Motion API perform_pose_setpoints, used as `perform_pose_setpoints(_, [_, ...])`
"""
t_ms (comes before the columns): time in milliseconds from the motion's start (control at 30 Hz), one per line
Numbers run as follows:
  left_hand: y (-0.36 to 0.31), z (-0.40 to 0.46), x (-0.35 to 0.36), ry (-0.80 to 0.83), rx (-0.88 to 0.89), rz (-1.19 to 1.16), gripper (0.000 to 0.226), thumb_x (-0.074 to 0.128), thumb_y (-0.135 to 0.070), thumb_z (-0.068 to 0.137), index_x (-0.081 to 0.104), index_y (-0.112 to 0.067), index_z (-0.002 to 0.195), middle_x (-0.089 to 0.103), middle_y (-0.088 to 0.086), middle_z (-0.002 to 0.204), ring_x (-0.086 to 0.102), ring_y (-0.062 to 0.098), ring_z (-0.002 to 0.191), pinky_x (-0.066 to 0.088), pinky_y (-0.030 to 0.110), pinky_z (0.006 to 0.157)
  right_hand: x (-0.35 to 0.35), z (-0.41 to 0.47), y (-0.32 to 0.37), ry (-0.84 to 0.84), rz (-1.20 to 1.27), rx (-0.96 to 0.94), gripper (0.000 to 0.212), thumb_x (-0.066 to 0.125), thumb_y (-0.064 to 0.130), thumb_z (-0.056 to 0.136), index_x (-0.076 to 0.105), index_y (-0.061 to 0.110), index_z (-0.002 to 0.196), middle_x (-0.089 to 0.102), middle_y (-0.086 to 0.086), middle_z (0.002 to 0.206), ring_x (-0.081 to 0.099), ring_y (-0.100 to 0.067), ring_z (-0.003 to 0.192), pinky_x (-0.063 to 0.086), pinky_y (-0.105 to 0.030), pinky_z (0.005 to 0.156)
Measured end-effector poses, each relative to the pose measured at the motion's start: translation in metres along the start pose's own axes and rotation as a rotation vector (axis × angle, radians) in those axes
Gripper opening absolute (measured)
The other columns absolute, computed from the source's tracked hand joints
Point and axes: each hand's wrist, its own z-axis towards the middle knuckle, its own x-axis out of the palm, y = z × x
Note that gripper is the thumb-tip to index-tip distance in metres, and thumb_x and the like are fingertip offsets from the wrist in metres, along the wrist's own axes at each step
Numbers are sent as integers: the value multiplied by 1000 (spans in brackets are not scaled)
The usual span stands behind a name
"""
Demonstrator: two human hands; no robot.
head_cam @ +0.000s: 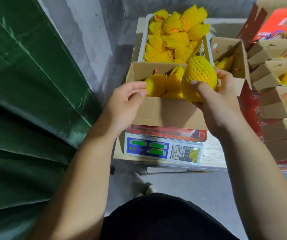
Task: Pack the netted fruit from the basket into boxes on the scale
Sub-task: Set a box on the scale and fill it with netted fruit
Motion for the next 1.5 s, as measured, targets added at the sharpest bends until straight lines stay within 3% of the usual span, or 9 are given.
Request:
perform_pose_setpoints(133, [-4, 11, 9, -9, 6, -11, 34, 57, -27, 101, 68, -29, 133, 76, -17, 119, 69, -6, 102, 50, 22, 95, -12, 16, -2, -6, -211, -218, 57, 77, 17, 84, 49, 20, 133, 62, 1, 112, 64, -1, 92, 56, -28, 75])
perform_pose_setpoints(200, [-7, 17, 12, -9, 13, 3, 31, 57, -24, 104, 68, -31, 132, 75, -14, 122, 69, -3, 105, 51, 22, 97, -24, 26, -3, 32, -405, -309, 66, 77, 10, 86, 45, 15, 143, 60, 0, 121, 62, -2, 105, 56, -30, 86])
perform_pose_setpoints(267, [-10, 21, 17, -21, 20, 9, 29, 58, -25, 105, 68, -32, 131, 75, -12, 124, 69, -1, 107, 52, 24, 99, -35, 35, -1, 133, -650, -320, 78, 79, 20, 84, 39, 20, 152, 51, -6, 143, 52, -14, 127, 47, -35, 107])
perform_pose_setpoints(367, [-15, 26, 27, -22, 32, 18, 28, 58, -24, 105, 69, -31, 131, 74, -10, 126, 69, 1, 108, 52, 17, 94, -43, 44, -2, 216, -847, -282, 80, 76, 34, 89, 36, 23, 157, 43, -7, 147, 48, -15, 122, 40, -30, 105])
perform_pose_setpoints(900, [-42, 75, 46, 38, 48, 87, 28, 58, -8, 105, 70, -16, 129, 74, -8, 116, 67, -10, 104, 45, 1, 83, -59, 123, 7, 158, -977, -182, 48, 59, 31, 100, 51, 18, 146, 51, -17, 144, 52, -37, 129, 44, -48, 108])
perform_pose_setpoints(1167, [-59, 154, 61, 44, 38, 130, 28, 53, 0, 104, 71, -11, 122, 74, 2, 114, 67, -5, 84, 52, 12, 79, -42, 237, -18, 259, -816, 114, 41, 51, 13, 102, 59, 9, 142, 62, -14, 127, 60, -23, 99, 46, -30, 78])
perform_pose_setpoints(1267, [-57, 195, 62, 25, -9, 139, 26, 52, -7, 106, 71, -11, 124, 73, 3, 117, 65, 12, 93, 53, 15, 78, -43, 267, -38, 331, -689, 244, 47, 60, 18, 98, 57, 22, 145, 56, -12, 146, 58, -29, 121, 51, -42, 94])
perform_pose_setpoints(1400, [-43, 244, 66, 87, -17, 261, 27, 52, -6, 105, 71, -8, 124, 73, 7, 120, 65, 9, 88, 47, 6, 67, -43, 308, -60, 384, -1250, 91, 58, 60, 34, 96, 44, 37, 152, 35, -17, 154, 27, -45, 146, 29, -54, 119])
perform_pose_setpoints(1500, [-35, 274, 73, 147, 23, 357, 27, 53, -9, 105, 72, -12, 124, 72, 7, 125, 67, 19, 100, 52, 21, 75, -41, 318, -79, 447, -1432, 48, 59, 63, 40, 94, 47, 29, 150, 33, -10, 155, 15, -39, 148, 27, -52, 120])
